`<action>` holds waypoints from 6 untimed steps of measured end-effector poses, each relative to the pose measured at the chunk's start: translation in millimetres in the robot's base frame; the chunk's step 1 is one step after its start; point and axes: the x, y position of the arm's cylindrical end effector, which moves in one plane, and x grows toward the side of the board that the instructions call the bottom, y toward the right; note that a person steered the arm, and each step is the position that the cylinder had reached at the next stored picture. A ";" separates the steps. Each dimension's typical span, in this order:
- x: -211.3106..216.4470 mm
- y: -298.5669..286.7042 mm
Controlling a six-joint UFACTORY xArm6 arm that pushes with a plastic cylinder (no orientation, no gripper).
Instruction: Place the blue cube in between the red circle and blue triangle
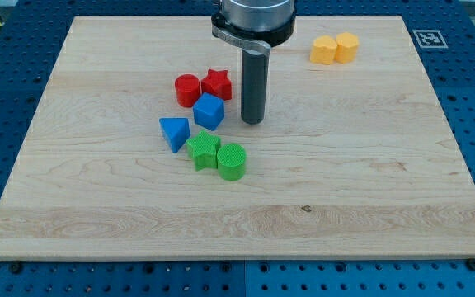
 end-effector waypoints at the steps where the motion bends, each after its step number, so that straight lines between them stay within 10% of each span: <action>1: 0.0 -22.6; 6: 2.3 -68.5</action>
